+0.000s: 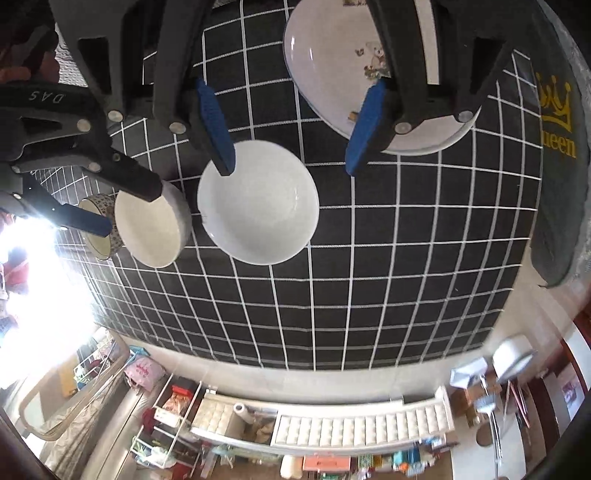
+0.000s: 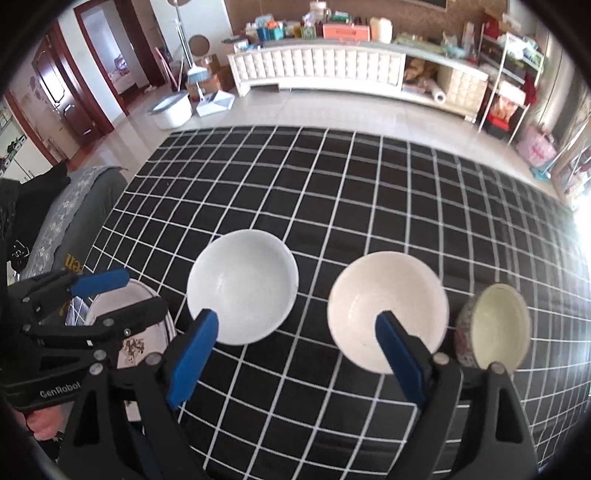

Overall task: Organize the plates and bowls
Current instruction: 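Reach the left tool to the plain white bowl and grasp its rim, then carry the plain white bowl onto the plate stack and release it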

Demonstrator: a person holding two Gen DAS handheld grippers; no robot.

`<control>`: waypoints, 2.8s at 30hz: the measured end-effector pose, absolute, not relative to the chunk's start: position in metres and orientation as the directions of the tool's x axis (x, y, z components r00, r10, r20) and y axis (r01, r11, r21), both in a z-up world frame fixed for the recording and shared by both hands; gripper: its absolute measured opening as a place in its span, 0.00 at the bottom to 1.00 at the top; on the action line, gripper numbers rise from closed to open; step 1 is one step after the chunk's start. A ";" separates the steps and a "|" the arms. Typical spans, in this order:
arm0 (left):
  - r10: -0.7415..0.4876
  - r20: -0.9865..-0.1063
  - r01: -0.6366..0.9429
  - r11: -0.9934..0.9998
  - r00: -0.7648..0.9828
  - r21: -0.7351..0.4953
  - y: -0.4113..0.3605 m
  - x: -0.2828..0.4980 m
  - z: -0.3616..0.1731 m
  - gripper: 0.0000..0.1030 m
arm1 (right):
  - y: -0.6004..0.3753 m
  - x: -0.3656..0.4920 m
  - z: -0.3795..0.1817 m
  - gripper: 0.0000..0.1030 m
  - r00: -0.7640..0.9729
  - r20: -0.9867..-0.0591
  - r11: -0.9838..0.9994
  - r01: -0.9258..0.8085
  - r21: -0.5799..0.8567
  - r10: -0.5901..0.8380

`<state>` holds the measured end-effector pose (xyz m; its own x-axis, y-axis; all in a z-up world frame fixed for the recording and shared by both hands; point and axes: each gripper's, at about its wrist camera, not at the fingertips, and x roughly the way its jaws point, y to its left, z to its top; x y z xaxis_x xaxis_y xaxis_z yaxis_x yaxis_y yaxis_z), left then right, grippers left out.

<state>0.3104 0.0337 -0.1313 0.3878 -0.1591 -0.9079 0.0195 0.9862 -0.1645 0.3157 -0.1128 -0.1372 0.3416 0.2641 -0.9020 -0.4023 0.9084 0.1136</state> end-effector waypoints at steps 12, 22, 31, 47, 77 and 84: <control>-0.191 -0.930 -0.051 0.975 0.313 -0.218 0.050 0.348 -0.165 0.34 | -0.097 0.359 -0.181 0.57 0.173 -0.946 0.908 -0.371 0.196 0.275; -0.199 -0.940 -0.045 0.975 0.278 -0.219 0.053 0.356 -0.178 0.22 | -0.093 0.361 -0.193 0.38 0.159 -0.958 0.910 -0.381 0.162 0.238; -0.200 -0.944 -0.030 0.976 0.264 -0.215 0.053 0.354 -0.183 0.09 | -0.095 0.360 -0.196 0.15 0.155 -0.958 0.905 -0.393 0.165 0.242; -0.124 -0.945 -0.006 0.991 0.303 -0.132 0.042 0.325 -0.162 0.05 | -0.103 0.339 -0.181 0.07 0.152 -0.944 0.903 -0.367 0.223 0.294; -0.166 -0.952 0.048 0.986 0.255 -0.159 -0.026 0.227 -0.166 0.05 | -0.163 0.244 -0.183 0.07 0.150 -0.949 0.935 -0.269 0.232 0.279; -0.179 -0.957 0.029 0.984 0.227 -0.177 -0.032 0.222 -0.180 0.06 | -0.166 0.240 -0.194 0.07 0.123 -0.956 0.937 -0.263 0.229 0.268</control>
<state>0.2224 -0.0323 -0.1800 0.2275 -0.1787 -0.9572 0.0289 0.9838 -0.1768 0.2405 -0.1657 -0.1944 0.1225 0.2682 -0.9555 -0.2631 0.9371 0.2293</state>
